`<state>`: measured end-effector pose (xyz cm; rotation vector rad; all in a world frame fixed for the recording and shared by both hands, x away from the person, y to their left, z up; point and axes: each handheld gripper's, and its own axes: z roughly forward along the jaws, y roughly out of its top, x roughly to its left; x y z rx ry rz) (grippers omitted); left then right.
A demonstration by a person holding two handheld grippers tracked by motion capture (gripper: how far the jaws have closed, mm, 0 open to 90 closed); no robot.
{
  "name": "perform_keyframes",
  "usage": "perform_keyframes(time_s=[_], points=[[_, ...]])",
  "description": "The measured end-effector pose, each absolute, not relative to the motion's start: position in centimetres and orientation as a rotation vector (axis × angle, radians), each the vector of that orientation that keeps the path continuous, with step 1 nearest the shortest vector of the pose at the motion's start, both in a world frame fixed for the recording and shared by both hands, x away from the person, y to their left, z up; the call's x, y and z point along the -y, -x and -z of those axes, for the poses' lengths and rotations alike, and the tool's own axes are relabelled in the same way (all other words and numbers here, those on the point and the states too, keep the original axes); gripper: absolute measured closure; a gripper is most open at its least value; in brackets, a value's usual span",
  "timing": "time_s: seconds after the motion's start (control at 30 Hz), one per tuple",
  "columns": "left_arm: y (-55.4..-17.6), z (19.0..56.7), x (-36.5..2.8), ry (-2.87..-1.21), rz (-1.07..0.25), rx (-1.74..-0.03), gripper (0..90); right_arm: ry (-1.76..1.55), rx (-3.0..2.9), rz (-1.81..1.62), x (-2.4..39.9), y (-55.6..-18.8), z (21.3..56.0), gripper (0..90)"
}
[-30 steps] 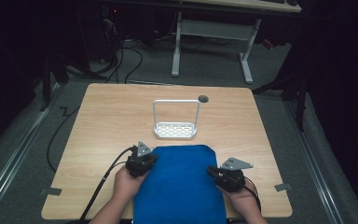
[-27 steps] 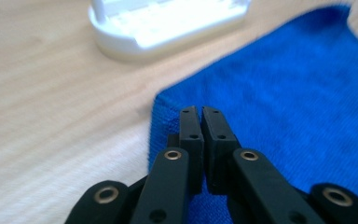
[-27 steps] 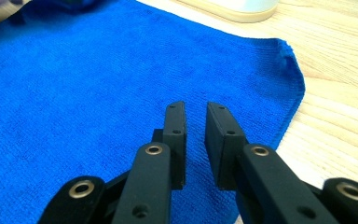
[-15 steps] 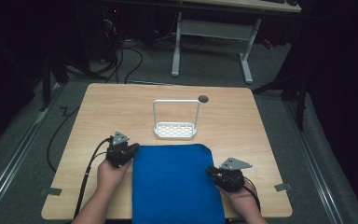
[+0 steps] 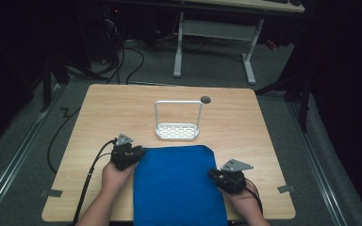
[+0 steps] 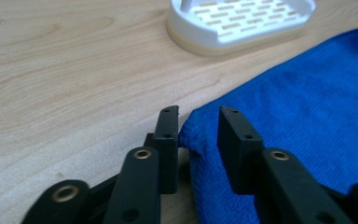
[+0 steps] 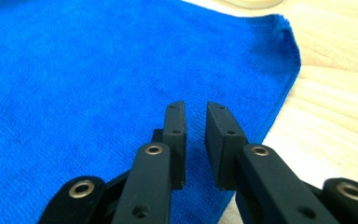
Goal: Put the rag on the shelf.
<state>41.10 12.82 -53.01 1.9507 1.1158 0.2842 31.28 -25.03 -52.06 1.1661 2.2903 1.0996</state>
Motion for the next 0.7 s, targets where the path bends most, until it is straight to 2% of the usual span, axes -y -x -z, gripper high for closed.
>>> perform_keyframes(time_s=[0.1, 0.13, 0.17, 0.2, 0.23, 0.27, 0.37, 0.5, 0.57, 0.6, 0.63, 0.7], points=[[-40.9, 53.1, -12.8, -1.941, -0.292, -1.124, 81.0, -1.164, -2.25, -1.117, 25.0, -31.5, 51.7, 74.1], [-40.7, 53.3, -12.8, -1.916, -0.289, -1.141, 83.7, -1.159, -2.199, -1.089, 24.8, -32.4, 51.4, 65.5], [-40.7, 53.3, -12.8, -1.916, -0.289, -1.141, 85.0, -1.159, -2.199, -1.089, 24.8, -32.4, 51.4, 65.5], [-40.6, 53.4, -12.9, -1.908, -0.294, -1.149, 85.8, -1.206, -2.151, -1.053, 24.7, -34.1, 51.2, 56.9], [-40.6, 53.4, -12.9, -1.908, -0.294, -1.149, 86.5, -1.206, -2.151, -1.053, 24.7, -34.1, 51.2, 56.9], [-40.5, 53.3, -12.8, -1.912, -0.299, -1.137, 86.7, -1.26, -2.104, -1.024, 24.8, -36.0, 51.2, 53.6], [-40.3, 53.4, -12.7, -1.925, -0.319, -1.11, 86.7, -1.302, -2.119, -1.011, 24.7, -38.6, 51.6, 53.6], [-40.0, 53.4, -12.7, -1.915, -0.332, -1.086, 86.8, -1.312, -2.18, -0.977, 23.4, -40.4, 52.4, 59.5], [-40.0, 53.4, -12.7, -1.918, -0.336, -1.081, 86.7, -1.265, -2.202, -0.926, 22.6, -40.4, 52.8, 74.1], [-40.0, 53.4, -12.7, -1.918, -0.336, -1.081, 86.7, -1.265, -2.202, -0.926, 22.6, -40.4, 52.8, 74.1], [-40.0, 53.3, -12.7, -1.922, -0.34, -1.078, 86.7, -1.272, -2.201, -0.908, 22.2, -40.3, 52.7, 87.1], [-40.0, 53.3, -12.8, -1.916, -0.33, -1.076, 87.0, -1.272, -2.182, -0.941, 22.3, -40.0, 52.3, 88.1]])
